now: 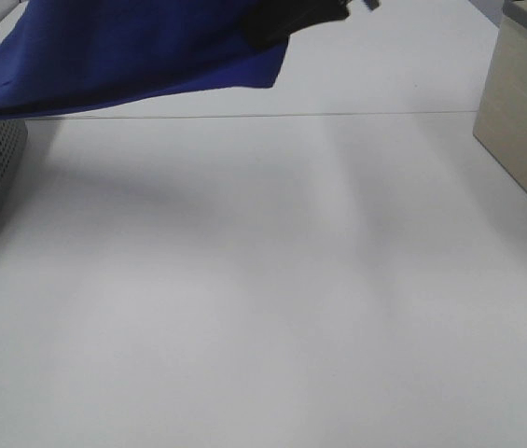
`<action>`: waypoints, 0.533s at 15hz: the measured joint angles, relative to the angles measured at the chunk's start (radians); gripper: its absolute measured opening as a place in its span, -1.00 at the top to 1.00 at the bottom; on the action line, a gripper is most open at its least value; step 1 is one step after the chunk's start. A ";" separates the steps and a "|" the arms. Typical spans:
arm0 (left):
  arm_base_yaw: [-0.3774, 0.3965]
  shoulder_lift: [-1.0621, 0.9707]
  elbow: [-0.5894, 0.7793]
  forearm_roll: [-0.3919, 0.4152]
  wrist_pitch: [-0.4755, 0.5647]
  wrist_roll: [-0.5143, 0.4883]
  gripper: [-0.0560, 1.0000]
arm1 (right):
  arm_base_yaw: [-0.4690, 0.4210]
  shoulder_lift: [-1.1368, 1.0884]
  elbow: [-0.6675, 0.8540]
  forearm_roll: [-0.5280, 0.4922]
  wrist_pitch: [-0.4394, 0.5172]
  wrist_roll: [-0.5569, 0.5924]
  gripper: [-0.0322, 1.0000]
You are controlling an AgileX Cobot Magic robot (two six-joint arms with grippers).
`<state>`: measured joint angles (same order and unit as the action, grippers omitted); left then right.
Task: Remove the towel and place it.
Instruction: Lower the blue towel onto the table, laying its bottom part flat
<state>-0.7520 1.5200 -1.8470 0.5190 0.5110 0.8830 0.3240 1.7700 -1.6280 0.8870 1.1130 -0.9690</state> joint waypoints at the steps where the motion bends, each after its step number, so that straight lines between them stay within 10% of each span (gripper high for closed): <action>1: 0.027 0.013 0.000 0.021 -0.068 -0.075 0.89 | 0.000 -0.028 -0.089 -0.183 0.001 0.146 0.90; 8: 0.219 0.092 0.000 0.028 -0.411 -0.427 0.89 | 0.000 -0.050 -0.433 -0.680 -0.150 0.404 0.90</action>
<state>-0.5330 1.6120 -1.8470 0.5470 0.1000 0.4560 0.3240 1.7200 -2.0610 0.2070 0.9630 -0.5650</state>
